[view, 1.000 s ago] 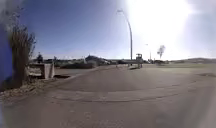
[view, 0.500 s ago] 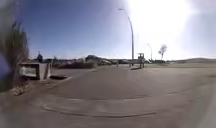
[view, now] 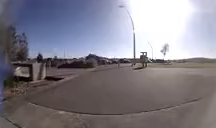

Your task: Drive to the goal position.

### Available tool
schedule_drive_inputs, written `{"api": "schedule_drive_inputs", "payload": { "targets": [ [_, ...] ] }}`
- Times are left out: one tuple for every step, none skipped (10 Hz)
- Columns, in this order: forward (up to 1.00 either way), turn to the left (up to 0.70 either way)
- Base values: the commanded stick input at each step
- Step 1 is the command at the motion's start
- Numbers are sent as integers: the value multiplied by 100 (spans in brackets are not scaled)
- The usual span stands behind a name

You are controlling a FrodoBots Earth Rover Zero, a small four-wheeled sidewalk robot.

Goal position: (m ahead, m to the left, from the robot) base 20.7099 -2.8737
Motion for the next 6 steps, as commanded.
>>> {"api": "schedule_drive_inputs", "payload": {
  "targets": [
    [100, 0],
    [100, 0],
    [100, 0],
    [100, 0],
    [100, 0],
    [100, 0]
  ]
}}
